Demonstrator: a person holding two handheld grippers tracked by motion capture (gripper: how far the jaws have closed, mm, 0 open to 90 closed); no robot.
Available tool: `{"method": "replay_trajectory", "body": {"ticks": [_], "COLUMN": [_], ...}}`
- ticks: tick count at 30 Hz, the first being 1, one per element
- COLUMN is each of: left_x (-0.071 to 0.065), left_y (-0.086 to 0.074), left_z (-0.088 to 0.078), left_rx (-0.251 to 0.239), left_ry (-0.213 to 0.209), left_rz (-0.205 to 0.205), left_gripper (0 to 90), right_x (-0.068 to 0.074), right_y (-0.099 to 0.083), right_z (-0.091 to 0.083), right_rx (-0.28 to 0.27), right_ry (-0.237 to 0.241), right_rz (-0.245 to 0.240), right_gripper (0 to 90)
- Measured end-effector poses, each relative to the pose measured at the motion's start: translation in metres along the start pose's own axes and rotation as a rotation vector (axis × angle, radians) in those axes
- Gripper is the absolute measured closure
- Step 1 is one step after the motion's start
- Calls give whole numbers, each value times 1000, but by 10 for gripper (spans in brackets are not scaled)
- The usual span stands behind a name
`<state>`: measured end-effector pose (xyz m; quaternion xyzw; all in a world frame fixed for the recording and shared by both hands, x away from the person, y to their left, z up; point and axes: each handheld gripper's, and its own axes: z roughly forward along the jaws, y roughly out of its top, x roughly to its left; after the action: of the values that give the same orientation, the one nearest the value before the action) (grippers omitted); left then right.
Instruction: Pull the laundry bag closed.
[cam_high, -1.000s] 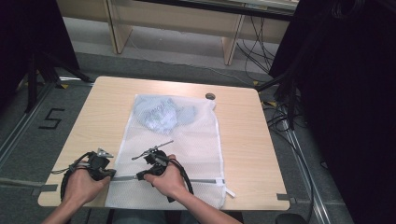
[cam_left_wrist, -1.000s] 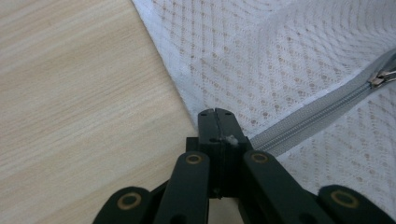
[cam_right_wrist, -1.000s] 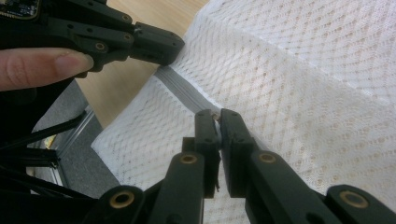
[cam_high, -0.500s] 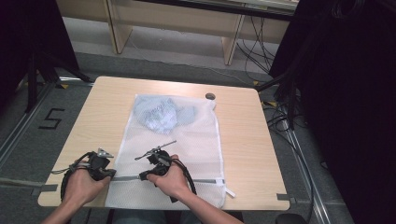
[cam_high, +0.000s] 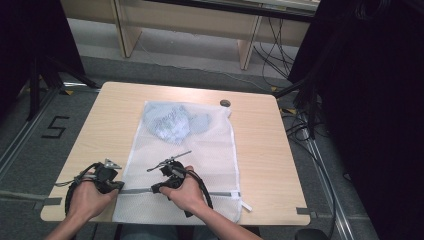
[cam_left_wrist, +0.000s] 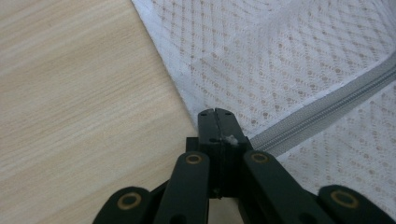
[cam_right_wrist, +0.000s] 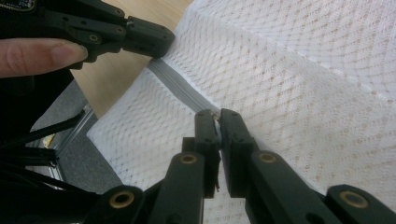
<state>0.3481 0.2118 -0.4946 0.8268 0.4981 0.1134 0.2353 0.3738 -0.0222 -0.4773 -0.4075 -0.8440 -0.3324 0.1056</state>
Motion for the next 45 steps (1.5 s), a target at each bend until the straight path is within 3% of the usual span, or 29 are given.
{"method": "replay_trajectory", "body": {"ticks": [1,2,4,18,22,23,25,29,37,40,42,45], "left_x": [-1,0,0,0,0,0,0,-1,-1,0,0,0], "left_y": [0,0,0,0,0,0,0,-1,-1,0,0,0], "left_z": [2,-1,0,0,0,0,0,1,1,0,1,1], "left_rx": [-12,8,3,3,3,6,5,-14,-18,4,-5,-7], "left_ry": [5,3,-1,-7,-4,0,-1,5,3,0,2,4], "left_rz": [-15,3,5,4,1,7,5,3,4,3,-15,1], "left_gripper": [900,900,900,900,900,900,900,900,900,900,900,900], "right_x": [0,0,-1,-3,-3,-5,-5,-4,-5,-5,-5,-5], "right_y": [0,0,-1,-2,-2,-2,-2,-3,-5,-5,-4,-3], "right_z": [0,-1,-2,-6,-8,-7,-7,-10,-11,-12,-12,-12], "right_rx": [1,3,0,3,3,-6,-6,0,1,1,3,2], "right_ry": [1,1,-2,-4,-5,-2,-2,-8,-5,-6,-5,-2], "right_rz": [-1,5,8,-11,5,-35,-36,-5,-3,-4,-3,-5], "right_gripper": [869,869,869,869,869,869,869,869,869,869,869,869]}}
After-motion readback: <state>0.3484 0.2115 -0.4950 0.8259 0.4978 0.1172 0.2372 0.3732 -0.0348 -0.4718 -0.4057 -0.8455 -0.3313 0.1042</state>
